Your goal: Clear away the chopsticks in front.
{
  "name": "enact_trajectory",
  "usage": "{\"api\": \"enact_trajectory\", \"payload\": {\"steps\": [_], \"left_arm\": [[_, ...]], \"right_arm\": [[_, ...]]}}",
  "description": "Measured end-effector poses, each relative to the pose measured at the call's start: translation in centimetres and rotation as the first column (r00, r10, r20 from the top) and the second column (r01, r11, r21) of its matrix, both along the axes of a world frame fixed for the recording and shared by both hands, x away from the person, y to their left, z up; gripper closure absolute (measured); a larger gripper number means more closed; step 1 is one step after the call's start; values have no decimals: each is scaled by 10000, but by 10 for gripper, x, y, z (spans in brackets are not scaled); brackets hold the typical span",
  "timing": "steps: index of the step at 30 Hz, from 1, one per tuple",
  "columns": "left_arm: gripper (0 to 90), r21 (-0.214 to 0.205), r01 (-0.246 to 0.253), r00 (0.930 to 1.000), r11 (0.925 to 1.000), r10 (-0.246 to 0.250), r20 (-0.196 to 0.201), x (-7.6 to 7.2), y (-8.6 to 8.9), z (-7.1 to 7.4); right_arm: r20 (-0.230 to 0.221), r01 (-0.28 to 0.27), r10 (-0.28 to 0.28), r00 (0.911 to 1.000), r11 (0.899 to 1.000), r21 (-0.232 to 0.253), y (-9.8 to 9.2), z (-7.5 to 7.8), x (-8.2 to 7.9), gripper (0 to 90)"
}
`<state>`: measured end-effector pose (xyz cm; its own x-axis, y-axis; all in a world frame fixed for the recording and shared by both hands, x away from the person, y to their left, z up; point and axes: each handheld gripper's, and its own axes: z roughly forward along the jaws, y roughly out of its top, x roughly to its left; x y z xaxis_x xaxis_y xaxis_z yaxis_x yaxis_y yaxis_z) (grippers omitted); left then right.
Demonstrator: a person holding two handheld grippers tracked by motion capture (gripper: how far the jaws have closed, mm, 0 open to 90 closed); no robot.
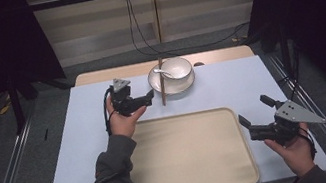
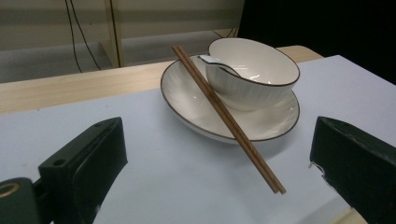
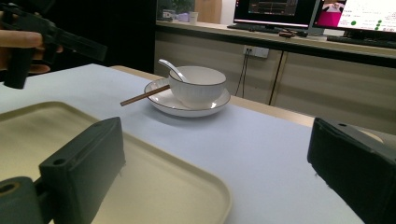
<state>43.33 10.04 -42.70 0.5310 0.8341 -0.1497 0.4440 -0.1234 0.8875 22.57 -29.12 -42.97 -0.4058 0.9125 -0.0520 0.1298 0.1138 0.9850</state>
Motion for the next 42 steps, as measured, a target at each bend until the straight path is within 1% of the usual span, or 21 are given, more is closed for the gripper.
{"api": "enact_trajectory", "payload": {"steps": [4,6,10,12,13,17,18,20,21,24,27,29,31,34,35,36,38,39,40,41,42], "left_arm": [[39,69,-168,9995,9998,170,-258,13,-13,-4],[51,362,-200,9993,9991,211,-305,19,-19,-7],[66,720,-365,9961,9967,421,-769,30,-29,-15],[112,833,-366,9956,9959,435,-827,32,-30,-17],[124,1090,-486,9937,9929,590,-948,36,-34,-20],[168,1087,-668,9923,9918,775,-969,42,-39,-23],[216,1137,-796,9924,9903,895,-844,47,-42,-25],[245,1154,-756,9925,9904,859,-869,49,-43,-25],[302,1094,-711,9935,9915,802,-810,53,-46,-27],[335,1214,-689,9938,9902,788,-780,55,-50,-28],[382,1200,-805,9898,9895,935,-1071,59,-56,-28],[411,1316,-793,9884,9881,951,-1188,61,-58,-30],[442,1345,-813,9861,9876,992,-1330,62,-60,-32],[479,1204,-727,9866,9901,890,-1367,64,-62,-33],[492,1238,-768,9869,9893,931,-1315,64,-64,-34],[509,1529,-752,9870,9854,953,-1292,64,-64,-33],[536,1525,-667,9855,9860,890,-1443,65,-64,-34],[543,1343,-784,9846,9878,979,-1450,66,-66,-35],[553,1509,-704,9853,9860,923,-1434,66,-66,-35],[560,1398,-701,9836,9877,918,-1555,66,-66,-35],[569,1475,-726,9824,9864,962,-1602,67,-66,-35]], "right_arm": [[13,59,-59,10000,9999,91,0,0,0,36],[-38,-1,1,10000,10000,97,-1,0,-1,36],[-1,15,-15,10000,9999,141,-2,1,-1,37],[-18,-1,2,10000,9999,172,-2,1,-1,37],[-23,-14,14,10000,9999,166,-2,1,-1,37],[-58,1,0,10000,9998,201,-1,0,-1,38],[-88,-16,17,10000,9999,129,-1,0,-1,39],[-91,-18,19,10000,9999,142,-1,0,-1,39],[-77,8,-6,10000,9998,200,-1,0,-1,40],[-76,1,1,10000,9997,262,-2,0,-1,41],[-169,50,-45,9998,9996,273,-3,0,-1,41],[-269,-128,136,9995,9994,309,-4,0,-1,41],[-145,7,-2,9999,9995,329,-4,0,-1,42],[-150,-26,31,9999,9994,335,-5,0,-1,45],[-185,10,-3,9998,9994,359,-5,0,-1,45],[-214,-68,76,9997,9993,358,-5,0,-1,46],[-210,17,-9,9998,9993,379,-6,0,0,47],[-285,46,-34,9996,9991,410,-6,0,0,48],[-280,21,-10,9996,9991,426,-6,-1,0,48],[-296,55,-43,9996,9991,409,-6,-1,0,48],[-290,37,-25,9996,9992,408,-6,-1,0,48]]}}
